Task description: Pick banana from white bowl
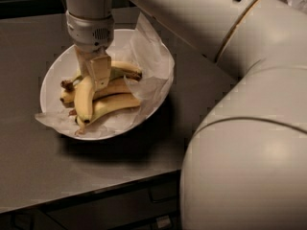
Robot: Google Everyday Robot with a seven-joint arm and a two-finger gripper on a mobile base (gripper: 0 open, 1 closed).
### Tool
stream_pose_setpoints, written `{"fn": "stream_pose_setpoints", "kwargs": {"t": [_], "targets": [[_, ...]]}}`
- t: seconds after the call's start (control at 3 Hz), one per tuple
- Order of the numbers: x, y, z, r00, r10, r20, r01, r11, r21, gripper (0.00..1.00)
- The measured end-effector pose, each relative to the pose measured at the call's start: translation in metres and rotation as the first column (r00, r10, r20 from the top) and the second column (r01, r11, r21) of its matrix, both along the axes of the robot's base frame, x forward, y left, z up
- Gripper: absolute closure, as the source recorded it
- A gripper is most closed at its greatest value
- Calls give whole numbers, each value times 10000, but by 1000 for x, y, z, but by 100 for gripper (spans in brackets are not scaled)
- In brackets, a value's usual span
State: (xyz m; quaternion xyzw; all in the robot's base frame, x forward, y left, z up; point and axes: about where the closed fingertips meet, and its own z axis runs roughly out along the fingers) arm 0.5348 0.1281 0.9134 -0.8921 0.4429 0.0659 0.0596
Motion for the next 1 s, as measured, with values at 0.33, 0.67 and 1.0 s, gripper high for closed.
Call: {"fn": "stream_pose_setpoints", "kwargs": {"t": [0.33, 0.67, 1.0], "targets": [[2, 8, 7, 9990, -76, 448, 66, 9997, 229, 100], [0, 11, 13, 9969, -112, 778, 88, 9995, 306, 100], [-4, 11, 21, 9943, -178, 1048, 143, 9993, 336, 100]]}}
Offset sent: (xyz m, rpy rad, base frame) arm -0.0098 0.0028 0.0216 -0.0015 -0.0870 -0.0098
